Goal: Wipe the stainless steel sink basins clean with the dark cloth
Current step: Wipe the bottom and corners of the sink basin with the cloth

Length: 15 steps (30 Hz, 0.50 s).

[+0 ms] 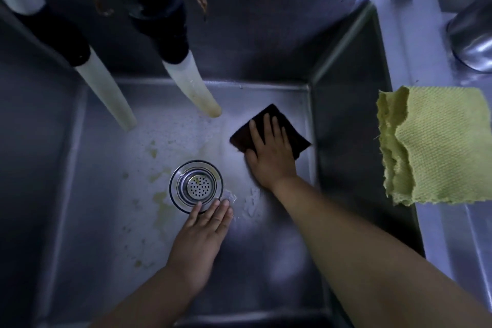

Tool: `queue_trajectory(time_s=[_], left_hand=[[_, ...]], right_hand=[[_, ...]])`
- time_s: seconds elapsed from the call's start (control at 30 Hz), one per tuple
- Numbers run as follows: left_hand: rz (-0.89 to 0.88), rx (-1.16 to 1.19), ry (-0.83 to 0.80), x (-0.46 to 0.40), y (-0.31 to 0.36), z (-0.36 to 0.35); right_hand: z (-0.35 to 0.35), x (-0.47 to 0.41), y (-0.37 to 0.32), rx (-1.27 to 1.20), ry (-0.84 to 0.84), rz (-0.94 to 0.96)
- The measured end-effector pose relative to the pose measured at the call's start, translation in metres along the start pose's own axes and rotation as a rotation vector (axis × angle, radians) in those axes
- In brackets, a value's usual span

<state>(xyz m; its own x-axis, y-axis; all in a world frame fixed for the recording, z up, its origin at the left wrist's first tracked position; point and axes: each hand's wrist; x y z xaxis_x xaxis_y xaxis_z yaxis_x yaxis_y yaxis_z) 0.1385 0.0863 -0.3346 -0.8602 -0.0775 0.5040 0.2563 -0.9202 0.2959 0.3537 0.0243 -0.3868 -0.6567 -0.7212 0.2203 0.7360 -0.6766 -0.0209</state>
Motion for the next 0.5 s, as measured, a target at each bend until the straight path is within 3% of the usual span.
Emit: queue_trajectory(time_s=[0.2, 0.5], left_hand=[[-0.022, 0.093, 0.177, 0.01, -0.002, -0.006], [0.229, 0.12, 0.107, 0.032, -0.025, -0.006]], right_hand=[[-0.011, 0.063, -0.001, 0.117, -0.085, 0.136], [-0.018, 0.151, -0.015, 0.149, -0.306, 0.228]])
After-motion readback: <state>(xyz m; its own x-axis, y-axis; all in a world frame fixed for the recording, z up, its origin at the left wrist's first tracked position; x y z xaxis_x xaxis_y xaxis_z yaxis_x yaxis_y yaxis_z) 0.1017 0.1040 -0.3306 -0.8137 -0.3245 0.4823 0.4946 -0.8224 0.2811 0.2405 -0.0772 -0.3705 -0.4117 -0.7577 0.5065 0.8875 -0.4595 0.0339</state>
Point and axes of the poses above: each hand's wrist, its own x-axis away from the middle knuckle, its own z-axis out of the back of the hand, y = z × x, and after that the axes turned 12 degrees about x, right-handed
